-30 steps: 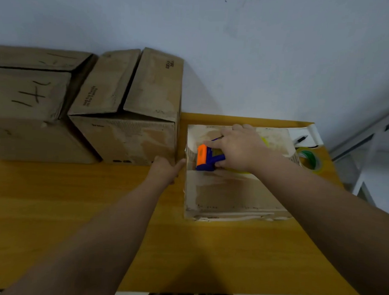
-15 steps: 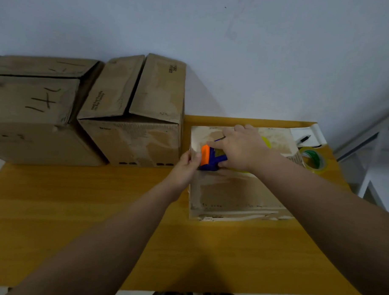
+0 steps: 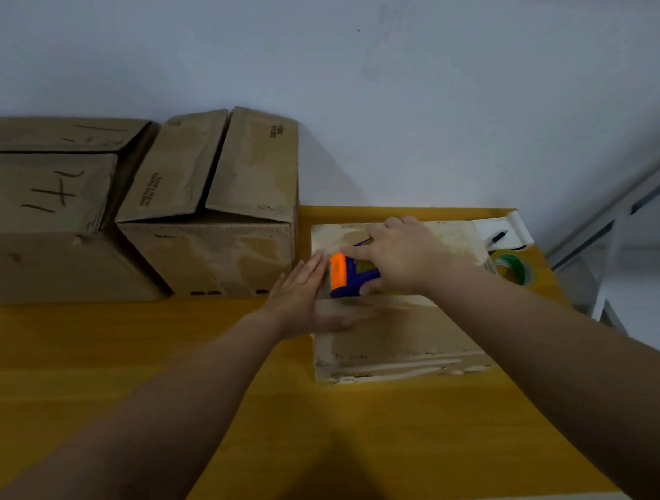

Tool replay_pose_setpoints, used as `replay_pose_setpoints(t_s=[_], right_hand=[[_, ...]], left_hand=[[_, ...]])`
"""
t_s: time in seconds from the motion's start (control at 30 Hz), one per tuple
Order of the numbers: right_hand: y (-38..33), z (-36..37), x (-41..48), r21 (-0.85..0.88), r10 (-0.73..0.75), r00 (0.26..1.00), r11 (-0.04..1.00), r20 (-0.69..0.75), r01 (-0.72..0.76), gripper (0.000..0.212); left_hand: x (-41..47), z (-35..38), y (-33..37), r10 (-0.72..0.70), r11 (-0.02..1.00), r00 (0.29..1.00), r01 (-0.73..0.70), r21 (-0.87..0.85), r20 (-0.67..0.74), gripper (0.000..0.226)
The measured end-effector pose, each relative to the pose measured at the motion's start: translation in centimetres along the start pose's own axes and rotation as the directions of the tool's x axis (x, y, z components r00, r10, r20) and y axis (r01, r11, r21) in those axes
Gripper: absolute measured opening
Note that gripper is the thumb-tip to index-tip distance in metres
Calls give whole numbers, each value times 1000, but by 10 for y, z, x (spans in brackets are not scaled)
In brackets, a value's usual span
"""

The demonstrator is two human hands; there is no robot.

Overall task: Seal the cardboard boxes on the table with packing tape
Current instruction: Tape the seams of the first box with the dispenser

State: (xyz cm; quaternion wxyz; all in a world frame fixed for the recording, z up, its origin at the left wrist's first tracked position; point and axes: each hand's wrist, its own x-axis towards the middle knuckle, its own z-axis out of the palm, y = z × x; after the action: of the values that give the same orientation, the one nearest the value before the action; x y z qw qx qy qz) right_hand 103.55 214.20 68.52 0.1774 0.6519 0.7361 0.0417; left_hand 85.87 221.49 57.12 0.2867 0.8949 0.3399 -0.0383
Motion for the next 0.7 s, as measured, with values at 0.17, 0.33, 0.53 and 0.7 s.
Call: replay_pose_setpoints(t_s=[0.17, 0.33, 0.53, 0.7], right_hand=[[34, -12, -18, 10, -28, 999, 1000, -21, 28, 77], [88, 12, -65, -77, 75, 994, 995, 75, -69, 70], [78, 40, -57, -127, 68, 994, 990, 84, -57, 66], [77, 52, -59, -71, 104, 993, 992, 52, -100, 63]], left_hand=[[-1, -1, -3, -55, 996, 998, 56, 74, -17, 123], [1, 0, -4, -77, 988, 996, 70, 136, 45, 127], [0, -5, 9, -111, 905, 994, 97, 414, 10, 119], [13, 46, 101, -152, 908, 986, 165, 386, -65, 106]])
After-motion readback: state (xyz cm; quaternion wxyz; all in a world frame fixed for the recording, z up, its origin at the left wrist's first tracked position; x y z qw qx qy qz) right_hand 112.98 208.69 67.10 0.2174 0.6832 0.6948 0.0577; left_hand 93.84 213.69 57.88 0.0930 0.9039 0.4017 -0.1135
